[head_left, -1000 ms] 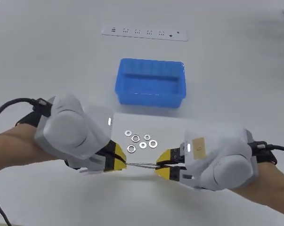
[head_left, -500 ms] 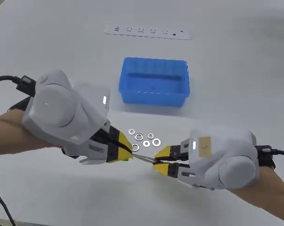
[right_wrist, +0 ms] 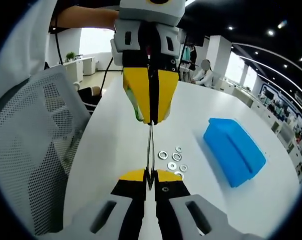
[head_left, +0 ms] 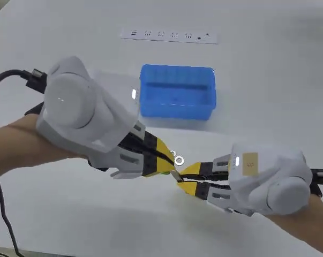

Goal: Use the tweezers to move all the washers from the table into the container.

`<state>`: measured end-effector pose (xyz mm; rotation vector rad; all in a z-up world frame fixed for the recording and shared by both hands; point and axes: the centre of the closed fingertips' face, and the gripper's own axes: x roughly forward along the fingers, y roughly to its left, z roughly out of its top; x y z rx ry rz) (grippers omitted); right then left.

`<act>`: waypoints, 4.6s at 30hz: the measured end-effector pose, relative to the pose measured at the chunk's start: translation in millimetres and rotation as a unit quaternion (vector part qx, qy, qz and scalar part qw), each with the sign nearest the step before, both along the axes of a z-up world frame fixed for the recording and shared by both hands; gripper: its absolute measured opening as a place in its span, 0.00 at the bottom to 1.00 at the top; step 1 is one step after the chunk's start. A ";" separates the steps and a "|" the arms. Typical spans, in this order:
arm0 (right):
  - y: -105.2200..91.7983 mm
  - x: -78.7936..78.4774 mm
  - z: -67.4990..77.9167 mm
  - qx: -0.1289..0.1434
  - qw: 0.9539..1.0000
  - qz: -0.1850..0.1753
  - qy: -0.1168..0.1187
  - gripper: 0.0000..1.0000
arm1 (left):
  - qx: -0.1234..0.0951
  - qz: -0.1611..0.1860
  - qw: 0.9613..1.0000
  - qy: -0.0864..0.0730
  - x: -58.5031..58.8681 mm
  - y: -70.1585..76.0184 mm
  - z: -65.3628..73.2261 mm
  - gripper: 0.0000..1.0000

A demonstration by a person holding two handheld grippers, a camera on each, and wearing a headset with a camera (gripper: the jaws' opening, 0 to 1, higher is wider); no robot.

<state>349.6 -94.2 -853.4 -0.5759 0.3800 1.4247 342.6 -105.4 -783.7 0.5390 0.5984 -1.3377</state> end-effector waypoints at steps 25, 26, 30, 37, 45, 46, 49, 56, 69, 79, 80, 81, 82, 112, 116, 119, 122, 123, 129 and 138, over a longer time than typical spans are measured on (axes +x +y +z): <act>-5.6 0.9 0.9 0.027 0.999 -0.013 0.022 0.06 | -0.011 0.000 1.000 0.007 6.2 -3.2 -4.5 0.09; -5.6 1.2 0.9 0.028 0.999 -0.014 0.023 0.06 | -0.009 0.000 1.000 0.008 6.3 -2.7 -5.7 0.09; -6.2 1.3 1.0 0.031 0.999 -0.017 0.026 0.06 | -0.022 0.000 1.000 0.005 7.5 -4.3 -5.0 0.06; 0.8 -0.2 6.4 0.041 0.999 -0.016 0.026 0.06 | -0.039 -0.017 0.999 -0.011 5.5 -13.6 3.9 0.06; 1.5 -2.6 0.7 0.034 0.999 -0.008 0.029 0.06 | -0.047 -0.009 0.999 -0.014 2.4 -11.5 -0.7 0.06; 1.5 -2.6 0.6 0.033 0.999 -0.008 0.028 0.06 | -0.049 -0.009 0.999 -0.015 1.8 -11.9 -0.6 0.06; 1.3 -2.8 0.8 0.029 0.999 -0.003 0.028 0.06 | -0.052 -0.009 0.998 -0.016 1.8 -12.6 -0.3 0.05; 2.2 -0.4 1.1 0.014 0.999 0.018 0.027 0.10 | -0.057 -0.008 0.998 -0.019 3.9 -12.9 0.3 0.05; 7.1 -1.4 2.6 0.008 0.999 0.046 0.025 0.10 | -0.062 -0.008 0.998 -0.009 5.8 -14.2 1.0 0.05; 6.2 -1.4 2.2 0.001 0.999 0.045 0.030 0.07 | -0.058 -0.009 0.998 -0.009 5.5 -17.3 -8.3 0.06; 5.7 -1.2 2.2 0.001 0.999 0.044 0.029 0.07 | -0.060 -0.008 0.998 -0.009 5.7 -17.7 -7.6 0.06; 5.5 -1.4 2.2 0.002 0.999 0.042 0.030 0.07 | -0.061 -0.008 0.998 -0.009 5.5 -17.7 -7.4 0.06; 5.8 -1.4 2.3 0.002 0.999 0.041 0.031 0.07 | -0.061 -0.007 0.998 -0.009 5.2 -17.5 -7.3 0.06; 62.5 7.9 26.1 0.013 0.998 0.049 -0.029 0.08 | -0.078 0.061 0.995 -0.008 11.4 48.3 16.3 0.06; 62.7 13.9 25.1 0.010 0.999 0.042 -0.033 0.08 | -0.081 0.064 0.995 -0.008 16.2 46.6 15.3 0.07; 62.1 16.5 21.4 0.005 0.999 0.040 -0.032 0.09 | -0.080 0.063 0.995 -0.006 18.6 46.8 11.8 0.07; 62.0 16.8 19.9 0.003 0.999 0.039 -0.032 0.10 | -0.084 0.066 0.994 -0.003 20.1 47.2 10.3 0.07; 61.9 16.6 19.3 0.002 0.999 0.040 -0.031 0.10 | -0.084 0.066 0.994 -0.002 20.1 47.4 9.7 0.07; 62.6 17.0 15.0 -0.002 0.999 0.040 -0.030 0.10 | -0.087 0.072 0.994 0.002 21.9 49.5 5.6 0.06; 60.8 20.4 7.4 -0.011 0.999 0.033 -0.022 0.11 | -0.089 0.073 0.993 0.005 25.5 48.5 -1.9 0.06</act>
